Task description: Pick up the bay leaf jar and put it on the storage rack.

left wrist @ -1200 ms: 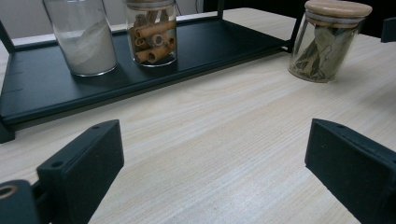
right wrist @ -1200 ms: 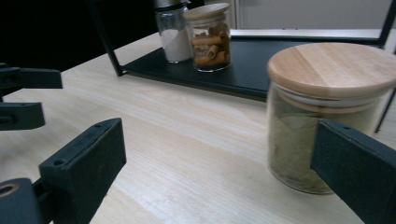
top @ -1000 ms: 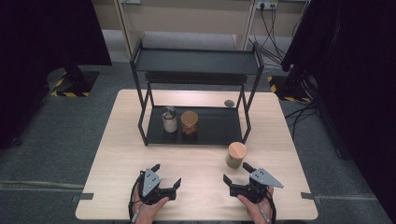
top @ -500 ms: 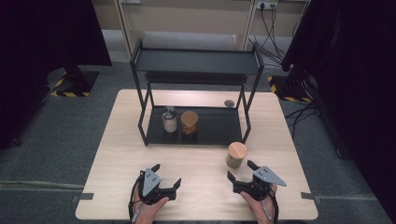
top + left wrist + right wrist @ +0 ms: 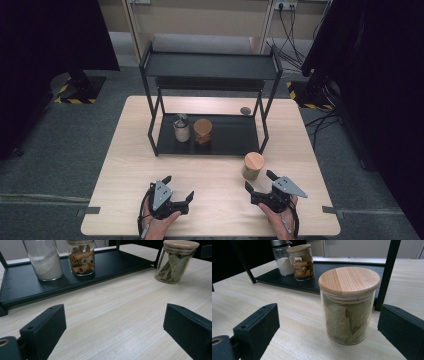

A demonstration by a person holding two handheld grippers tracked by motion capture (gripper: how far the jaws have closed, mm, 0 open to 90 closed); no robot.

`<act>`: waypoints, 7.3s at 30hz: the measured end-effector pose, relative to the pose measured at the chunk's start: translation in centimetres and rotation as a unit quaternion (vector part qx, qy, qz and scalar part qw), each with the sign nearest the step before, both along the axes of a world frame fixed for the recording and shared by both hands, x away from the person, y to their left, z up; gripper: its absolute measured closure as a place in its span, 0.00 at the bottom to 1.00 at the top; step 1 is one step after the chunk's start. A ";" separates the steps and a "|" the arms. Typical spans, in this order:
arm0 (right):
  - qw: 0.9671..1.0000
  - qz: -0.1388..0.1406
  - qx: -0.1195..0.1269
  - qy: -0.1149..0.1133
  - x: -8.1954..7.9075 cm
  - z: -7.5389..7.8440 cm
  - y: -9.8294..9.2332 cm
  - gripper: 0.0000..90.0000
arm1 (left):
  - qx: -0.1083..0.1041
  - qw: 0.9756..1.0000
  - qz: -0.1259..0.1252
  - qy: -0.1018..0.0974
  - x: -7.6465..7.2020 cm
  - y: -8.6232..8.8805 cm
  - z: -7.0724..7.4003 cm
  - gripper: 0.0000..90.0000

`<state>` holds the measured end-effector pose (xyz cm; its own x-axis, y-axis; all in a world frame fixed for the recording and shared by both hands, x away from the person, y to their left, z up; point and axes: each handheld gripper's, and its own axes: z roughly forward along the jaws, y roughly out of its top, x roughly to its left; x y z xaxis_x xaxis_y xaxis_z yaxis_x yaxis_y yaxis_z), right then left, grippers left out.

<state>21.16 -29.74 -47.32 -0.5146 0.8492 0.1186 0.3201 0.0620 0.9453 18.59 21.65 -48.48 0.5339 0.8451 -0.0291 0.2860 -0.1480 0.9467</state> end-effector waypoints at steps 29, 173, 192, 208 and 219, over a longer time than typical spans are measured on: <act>1.000 -0.014 -0.011 -0.005 0.9 -0.2 0.3 0.05 | 0.000 1.000 0.000 0.000 0.0 0.0 0.0 0.05; 0.996 0.063 -0.061 -0.025 7.2 3.5 5.0 0.29 | -0.002 1.000 0.000 0.001 0.1 0.0 0.0 0.05; 0.996 0.061 -0.058 -0.025 8.4 4.0 5.4 0.29 | -0.002 1.000 0.000 0.001 0.1 0.0 0.0 0.05; 0.996 0.061 -0.061 -0.023 9.6 4.3 5.9 0.29 | -0.003 1.000 -0.001 0.001 0.1 0.1 0.0 0.05; 0.996 0.060 -0.063 -0.023 10.4 4.4 6.3 0.29 | -0.003 1.000 0.000 0.002 0.2 0.1 0.0 0.05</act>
<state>31.53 -23.39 -42.90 -0.6164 0.7873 -0.0121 0.2588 0.2171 0.9412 18.74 21.72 -48.48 0.5345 0.8444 -0.0359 0.2895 -0.1431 0.9464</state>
